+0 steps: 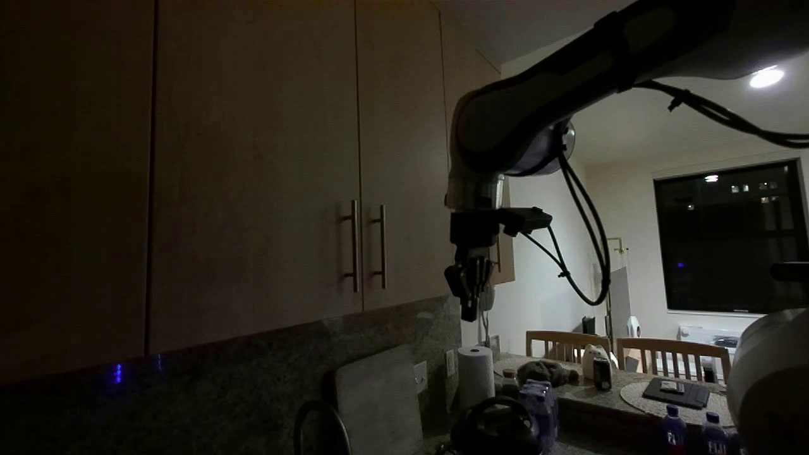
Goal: Close the drawer
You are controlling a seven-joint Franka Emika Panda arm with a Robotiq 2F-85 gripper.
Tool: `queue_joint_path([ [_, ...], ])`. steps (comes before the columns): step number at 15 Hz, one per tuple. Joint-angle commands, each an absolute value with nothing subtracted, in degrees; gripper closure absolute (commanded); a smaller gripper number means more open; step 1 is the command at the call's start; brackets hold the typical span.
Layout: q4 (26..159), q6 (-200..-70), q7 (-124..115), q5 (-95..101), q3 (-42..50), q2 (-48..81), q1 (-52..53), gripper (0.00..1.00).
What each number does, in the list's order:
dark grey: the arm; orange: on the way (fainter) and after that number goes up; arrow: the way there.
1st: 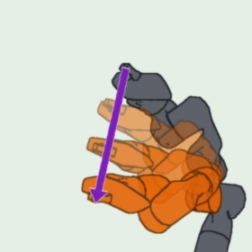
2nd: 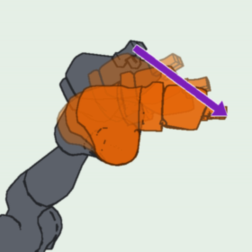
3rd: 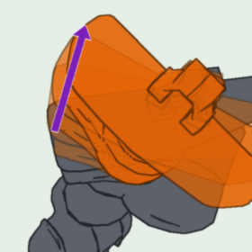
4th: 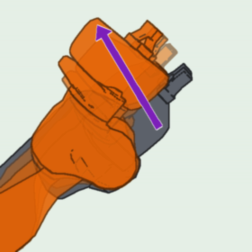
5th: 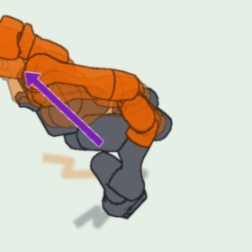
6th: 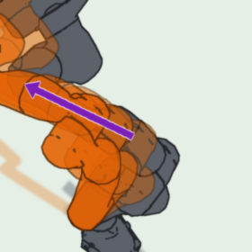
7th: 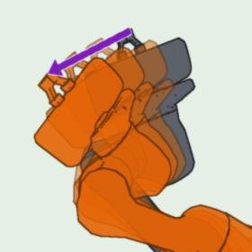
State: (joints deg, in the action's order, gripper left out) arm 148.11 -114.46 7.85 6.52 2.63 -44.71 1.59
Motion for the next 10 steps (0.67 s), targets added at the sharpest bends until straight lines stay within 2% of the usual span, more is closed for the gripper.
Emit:
queue_joint_path([
  [1, 149.79, -113.66, 7.27, 6.08, 2.25, -47.11, 1.22, 0.93],
  [2, 149.93, -113.29, 7.48, 5.91, 2.43, -47.10, 1.32, 0.68],
  [3, 148.82, -114.31, 7.96, 6.36, 2.46, -45.89, 1.40, 0.93],
  [7, 149.19, -114.15, 7.97, 6.35, 2.47, -46.04, 1.40, 0.71],
  [8, 149.19, -114.15, 7.97, 6.35, 2.47, -46.05, 1.40, 0.68],
  [10, 149.19, -114.15, 7.97, 6.35, 2.47, -46.05, 1.40, 0.68],
])
